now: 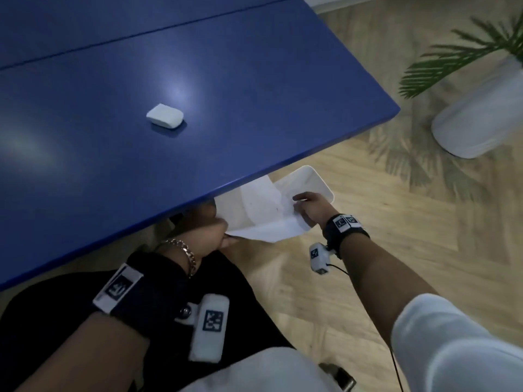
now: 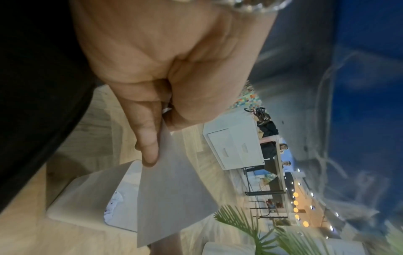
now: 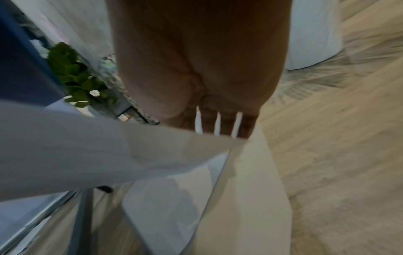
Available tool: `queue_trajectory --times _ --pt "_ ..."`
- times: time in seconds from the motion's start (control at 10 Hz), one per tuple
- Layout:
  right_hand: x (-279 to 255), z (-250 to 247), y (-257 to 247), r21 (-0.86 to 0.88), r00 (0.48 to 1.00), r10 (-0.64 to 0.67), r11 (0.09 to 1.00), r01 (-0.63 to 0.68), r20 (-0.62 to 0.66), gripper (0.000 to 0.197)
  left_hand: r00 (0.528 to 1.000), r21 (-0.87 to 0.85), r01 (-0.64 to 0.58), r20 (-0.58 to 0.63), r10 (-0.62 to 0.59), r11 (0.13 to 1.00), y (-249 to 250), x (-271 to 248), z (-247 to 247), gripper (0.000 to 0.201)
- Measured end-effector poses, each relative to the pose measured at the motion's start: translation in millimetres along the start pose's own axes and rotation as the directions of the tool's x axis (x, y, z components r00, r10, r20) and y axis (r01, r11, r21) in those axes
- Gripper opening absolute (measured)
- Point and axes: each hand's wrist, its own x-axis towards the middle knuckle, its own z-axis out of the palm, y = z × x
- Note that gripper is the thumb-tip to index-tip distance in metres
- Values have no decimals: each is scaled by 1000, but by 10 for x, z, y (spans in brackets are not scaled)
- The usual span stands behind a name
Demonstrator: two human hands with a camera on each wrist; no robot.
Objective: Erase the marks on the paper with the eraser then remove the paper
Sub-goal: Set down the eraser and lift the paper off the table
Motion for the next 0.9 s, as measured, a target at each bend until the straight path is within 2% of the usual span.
queue_trajectory --times 0.1,0.2,0.3,0.4,0.5,0.6,0.7,0.8,0.9 --pt "4 96 -4 -248 989 -119 964 94 -87 34 999 -58 46 6 -45 997 136 93 139 31" --pt "-356 207 -341 -195 935 -305 943 270 -183 45 998 -77 58 -9 -59 995 268 111 227 39" --pt "-901 351 -710 65 847 -532 845 531 -2 50 1000 101 9 14 -10 995 170 214 261 40" --pt "-1232 516 -726 216 687 -704 709 671 180 51 997 56 11 77 -16 998 166 249 287 36" --pt "-1075 654 -362 6 736 -645 753 658 206 53 995 19 -52 85 50 998 113 289 322 28" --pt "-675 688 80 -373 893 -398 812 450 212 56 996 -6 12 85 -11 1000 119 288 345 38" --pt "-466 595 190 -501 963 -253 824 264 92 59 998 43 16 60 -18 999 85 371 381 45" --pt "-708 616 -150 -177 931 -364 916 361 16 58 998 75 -7 55 3 997 65 389 396 57" --pt "-1097 782 -444 146 713 -701 707 692 15 53 996 49 -48 74 44 998 217 177 421 30"
